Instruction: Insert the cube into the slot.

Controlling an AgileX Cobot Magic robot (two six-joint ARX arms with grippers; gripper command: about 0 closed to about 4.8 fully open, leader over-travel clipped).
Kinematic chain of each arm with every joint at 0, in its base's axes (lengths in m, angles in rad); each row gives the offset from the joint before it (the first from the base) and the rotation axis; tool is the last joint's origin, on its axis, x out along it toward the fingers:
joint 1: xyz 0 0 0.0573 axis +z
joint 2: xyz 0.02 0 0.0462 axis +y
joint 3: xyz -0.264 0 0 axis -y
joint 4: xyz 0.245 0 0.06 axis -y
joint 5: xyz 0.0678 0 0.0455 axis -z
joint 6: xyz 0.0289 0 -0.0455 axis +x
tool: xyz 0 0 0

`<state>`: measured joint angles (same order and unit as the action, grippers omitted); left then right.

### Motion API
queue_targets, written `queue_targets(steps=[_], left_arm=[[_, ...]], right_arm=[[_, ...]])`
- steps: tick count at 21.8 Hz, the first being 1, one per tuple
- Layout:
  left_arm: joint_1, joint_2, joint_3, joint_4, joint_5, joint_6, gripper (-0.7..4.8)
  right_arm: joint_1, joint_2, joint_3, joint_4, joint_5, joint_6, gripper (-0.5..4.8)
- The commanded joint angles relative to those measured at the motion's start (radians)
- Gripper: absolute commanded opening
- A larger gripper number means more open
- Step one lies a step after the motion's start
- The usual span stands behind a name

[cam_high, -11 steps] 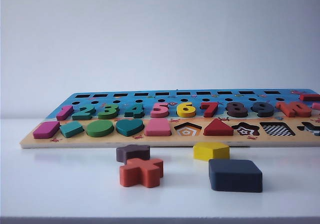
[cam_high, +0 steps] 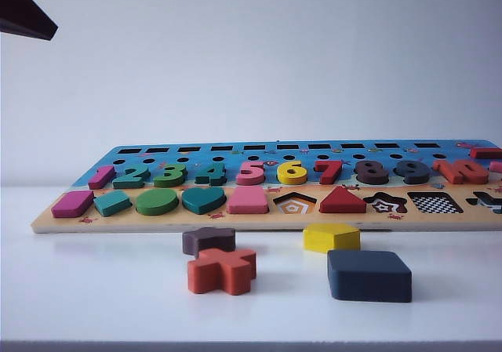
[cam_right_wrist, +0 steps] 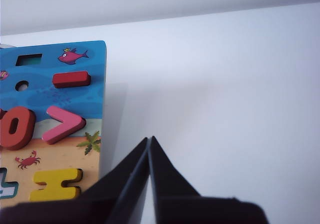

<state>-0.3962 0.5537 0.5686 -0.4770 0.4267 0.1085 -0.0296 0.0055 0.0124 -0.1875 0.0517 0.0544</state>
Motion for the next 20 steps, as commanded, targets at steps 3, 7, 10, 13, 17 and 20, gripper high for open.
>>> queue_targets(steps=[3,7,10,13,17,20], left_arm=[[-0.035,0.046,0.037,-0.084,0.214,0.018,0.1],[-0.045,0.088,0.072,-0.174,0.289,0.062,0.1],[-0.051,0.12,0.11,-0.241,0.349,0.096,0.1],[-0.057,0.141,0.147,-0.258,0.414,0.105,0.1],[-0.057,0.175,0.179,-0.254,0.44,0.111,0.1],[-0.055,0.187,0.179,-0.254,0.422,0.113,0.1]], right_arm=[[0.0,-0.003,-0.005,-0.002,0.001,-0.003,-0.04],[0.0,-0.003,-0.005,-0.011,0.001,-0.003,-0.04],[0.0,-0.003,-0.005,-0.014,0.001,-0.002,-0.03],[0.0,-0.003,-0.005,-0.016,0.001,-0.002,-0.03],[0.0,-0.003,-0.005,-0.023,-0.034,0.068,-0.03],[0.0,-0.003,0.003,0.035,-0.31,0.212,0.09]])
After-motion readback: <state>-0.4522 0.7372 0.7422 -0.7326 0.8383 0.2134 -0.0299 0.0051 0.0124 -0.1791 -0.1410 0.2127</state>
